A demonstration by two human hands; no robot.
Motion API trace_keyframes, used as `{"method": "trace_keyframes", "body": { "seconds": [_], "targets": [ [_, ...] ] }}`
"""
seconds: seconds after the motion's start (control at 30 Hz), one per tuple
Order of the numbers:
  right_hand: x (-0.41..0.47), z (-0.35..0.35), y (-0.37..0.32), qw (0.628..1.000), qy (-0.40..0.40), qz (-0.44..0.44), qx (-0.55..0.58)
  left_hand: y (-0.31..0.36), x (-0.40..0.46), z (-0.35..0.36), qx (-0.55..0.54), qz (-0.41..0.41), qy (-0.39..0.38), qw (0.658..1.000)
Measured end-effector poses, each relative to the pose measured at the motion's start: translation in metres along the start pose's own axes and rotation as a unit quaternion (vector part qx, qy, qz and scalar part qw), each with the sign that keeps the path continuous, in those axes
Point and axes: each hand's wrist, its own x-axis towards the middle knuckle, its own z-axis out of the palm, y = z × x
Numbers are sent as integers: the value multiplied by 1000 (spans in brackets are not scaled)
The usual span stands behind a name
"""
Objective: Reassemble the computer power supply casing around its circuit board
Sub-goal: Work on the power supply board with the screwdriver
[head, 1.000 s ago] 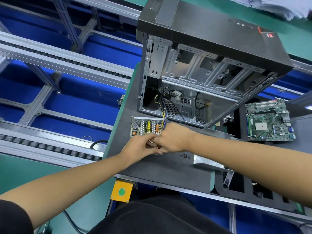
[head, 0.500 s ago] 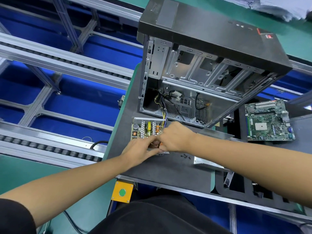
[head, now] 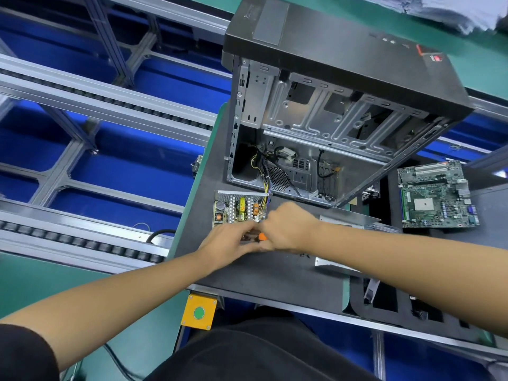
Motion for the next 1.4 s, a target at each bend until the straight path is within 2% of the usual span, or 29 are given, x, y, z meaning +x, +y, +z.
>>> {"method": "trace_keyframes", "body": {
  "seconds": [0.07, 0.13, 0.2, 0.27, 0.33, 0.4, 0.47, 0.5, 0.57, 0.63, 0.73, 0.8, 0.87, 0.93, 1.0, 1.03, 1.1, 1.2, 1.27, 1.33, 1.4],
  "targets": [
    [-2, 1, -12, 996, -21, 63, 54, 0, 0, 0, -4, 0, -6, 1000],
    [-5, -2, -11, 996, -7, 70, 56, -1, 0, 0, -3, -6, -10, 1000],
    [-5, -4, 2, 999, 38, -21, -11, -2, 2, -1, 6, -18, -12, 1000],
    [-5, -4, 14, 983, 64, -145, -91, -1, 3, 0, 15, -5, -15, 1000],
    [-3, -6, 14, 970, 61, -195, -131, -1, 1, 1, 25, 13, -28, 999],
    [2, -3, 4, 983, 42, -147, -106, -2, -1, 0, 9, 6, -32, 999],
    [6, -2, -5, 1000, -2, -3, 4, -3, -1, 0, -16, -4, -22, 1000],
    [7, -2, -8, 997, -30, 64, 44, -2, 0, 0, -19, -8, -14, 1000],
    [6, -3, -11, 992, -50, 102, 60, -1, 2, 2, -9, -9, -4, 1000],
    [2, -6, -6, 998, -18, 46, 27, -2, 4, 3, 7, -4, -4, 1000],
    [2, -10, 12, 985, 47, -144, -88, -7, 4, 3, -9, 2, -23, 1000],
    [4, -12, 16, 974, 53, -186, -122, -5, 4, 2, -11, 14, -39, 999],
    [5, -9, 12, 984, 39, -139, -101, -4, 4, 2, -18, 6, -38, 999],
    [4, -4, 0, 999, -5, -29, -37, -5, 3, 3, -33, -2, -15, 999],
    [2, -3, -10, 996, -56, 60, 41, -7, 3, 4, -35, 4, -6, 999],
    [2, -3, -12, 993, -63, 77, 67, -8, 3, 5, -35, 6, -8, 999],
    [0, -8, -8, 997, -41, 52, 50, -9, 3, 5, -36, 11, -9, 999],
    [3, -11, 8, 985, 47, -123, -109, -8, 4, 2, -37, 12, -10, 999],
    [4, -10, 11, 976, 53, -167, -130, -7, 3, 3, -21, 23, -18, 999],
    [5, -7, 3, 992, 31, -101, -64, -8, 1, 4, -13, 24, -16, 1000],
    [8, -5, -12, 997, -30, 44, 47, -9, 1, 6, -21, 13, -4, 1000]
  ]
}}
